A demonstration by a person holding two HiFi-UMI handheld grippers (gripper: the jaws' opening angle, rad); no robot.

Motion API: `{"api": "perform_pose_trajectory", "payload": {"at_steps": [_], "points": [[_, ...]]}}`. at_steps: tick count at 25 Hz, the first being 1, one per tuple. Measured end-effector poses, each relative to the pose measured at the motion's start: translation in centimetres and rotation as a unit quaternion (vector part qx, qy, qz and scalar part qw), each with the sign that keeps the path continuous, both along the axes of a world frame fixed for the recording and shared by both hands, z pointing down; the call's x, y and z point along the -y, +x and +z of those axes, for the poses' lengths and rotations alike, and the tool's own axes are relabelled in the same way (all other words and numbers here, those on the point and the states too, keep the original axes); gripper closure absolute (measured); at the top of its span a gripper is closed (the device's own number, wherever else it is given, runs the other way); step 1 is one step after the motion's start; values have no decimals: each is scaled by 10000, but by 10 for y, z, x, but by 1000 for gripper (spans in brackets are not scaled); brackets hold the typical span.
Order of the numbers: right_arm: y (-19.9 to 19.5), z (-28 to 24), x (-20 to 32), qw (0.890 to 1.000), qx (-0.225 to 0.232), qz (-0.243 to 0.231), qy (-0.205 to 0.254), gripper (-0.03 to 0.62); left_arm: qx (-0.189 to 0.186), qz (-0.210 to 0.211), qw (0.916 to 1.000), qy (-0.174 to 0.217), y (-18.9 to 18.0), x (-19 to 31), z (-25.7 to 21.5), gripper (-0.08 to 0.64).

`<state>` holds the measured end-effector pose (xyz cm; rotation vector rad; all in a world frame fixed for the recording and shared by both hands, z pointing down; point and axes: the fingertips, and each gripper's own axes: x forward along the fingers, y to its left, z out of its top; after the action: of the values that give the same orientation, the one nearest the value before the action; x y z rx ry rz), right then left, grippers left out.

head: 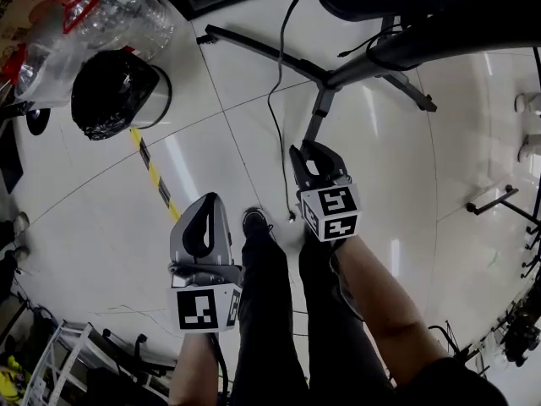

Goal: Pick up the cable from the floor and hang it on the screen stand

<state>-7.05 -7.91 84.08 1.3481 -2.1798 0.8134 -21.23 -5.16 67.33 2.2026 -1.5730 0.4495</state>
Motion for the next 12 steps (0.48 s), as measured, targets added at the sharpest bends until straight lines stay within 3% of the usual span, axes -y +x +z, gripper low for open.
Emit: {"api": "perform_pose_trajectory", "payload": {"at_steps": [6, 12], "points": [[-27, 79, 6, 9982, 16, -245, -555, 434, -38, -1, 9995, -316, -11, 0, 69, 555], [-31, 143, 14, 9949, -364, -302, -894, 420, -113, -10, 9984, -552, -23, 7, 124, 554]]}}
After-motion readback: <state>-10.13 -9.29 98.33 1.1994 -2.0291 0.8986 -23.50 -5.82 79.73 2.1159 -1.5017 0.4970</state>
